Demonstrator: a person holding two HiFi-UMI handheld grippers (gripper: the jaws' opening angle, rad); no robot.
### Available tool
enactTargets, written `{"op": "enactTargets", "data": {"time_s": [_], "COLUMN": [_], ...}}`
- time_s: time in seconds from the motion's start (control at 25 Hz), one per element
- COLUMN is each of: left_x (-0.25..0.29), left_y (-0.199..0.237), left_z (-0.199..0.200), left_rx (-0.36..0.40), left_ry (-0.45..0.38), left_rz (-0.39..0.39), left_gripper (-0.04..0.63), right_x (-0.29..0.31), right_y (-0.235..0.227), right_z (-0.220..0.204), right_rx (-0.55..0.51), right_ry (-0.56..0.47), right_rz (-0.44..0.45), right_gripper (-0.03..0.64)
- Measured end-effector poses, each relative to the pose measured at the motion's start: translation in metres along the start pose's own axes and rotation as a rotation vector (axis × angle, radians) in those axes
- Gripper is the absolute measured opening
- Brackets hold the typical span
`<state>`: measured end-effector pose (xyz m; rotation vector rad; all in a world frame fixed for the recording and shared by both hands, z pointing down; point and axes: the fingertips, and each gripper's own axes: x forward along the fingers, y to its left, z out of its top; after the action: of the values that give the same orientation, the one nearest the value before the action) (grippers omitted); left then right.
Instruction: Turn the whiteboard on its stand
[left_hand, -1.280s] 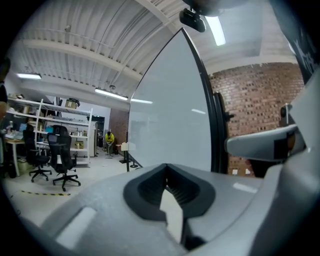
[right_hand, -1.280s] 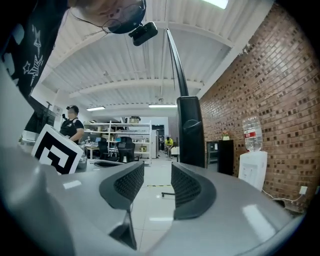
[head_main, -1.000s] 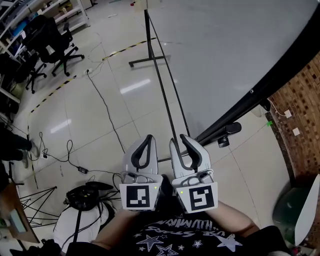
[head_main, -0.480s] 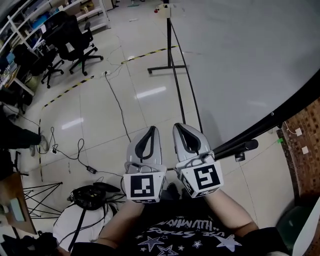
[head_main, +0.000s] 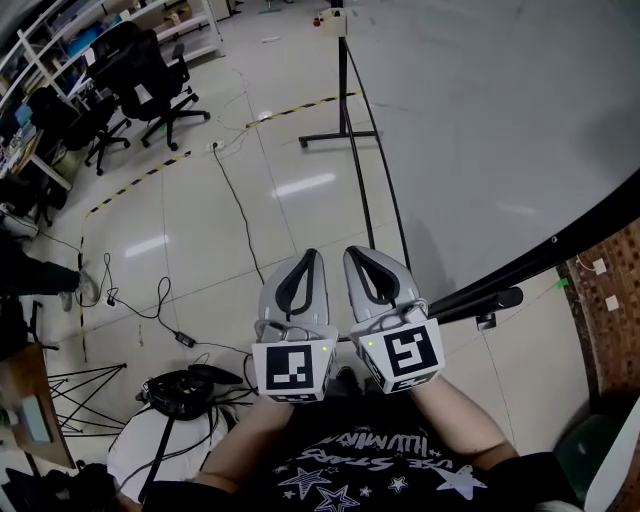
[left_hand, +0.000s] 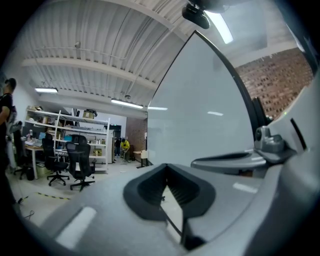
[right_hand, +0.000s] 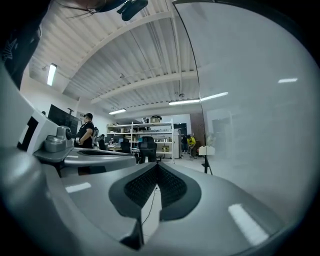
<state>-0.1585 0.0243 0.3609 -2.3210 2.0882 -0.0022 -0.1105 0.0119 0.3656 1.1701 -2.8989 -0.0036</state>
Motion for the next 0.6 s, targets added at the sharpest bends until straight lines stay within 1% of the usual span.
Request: {"op": "enactTargets", "data": {"time_s": [0.12, 0.36, 0.6], "left_x": [0.003, 0.007, 0.012], "left_y": [-0.002, -0.008, -0.008], "left_z": [0.000, -0.001, -0.002], "left_rx": [-0.021, -0.040, -0.032], "left_ry": [0.005, 0.009, 0.004], "left_rz": [-0.012, -0.028, -0.027], "left_gripper": [0.005, 0.005, 0.005], "right_x": [0.001, 0.002, 0.003], "right_y": [-0.002, -0.005, -0.012], "right_z": [-0.001, -0.002, -0.001], "right_rx": [-0.004, -0.006, 0.005], "right_ry": [0.005, 0.010, 0.030], "right_rz": [-0.003, -0.014, -0.036], "right_gripper": [0.009, 0.009, 0.008]}}
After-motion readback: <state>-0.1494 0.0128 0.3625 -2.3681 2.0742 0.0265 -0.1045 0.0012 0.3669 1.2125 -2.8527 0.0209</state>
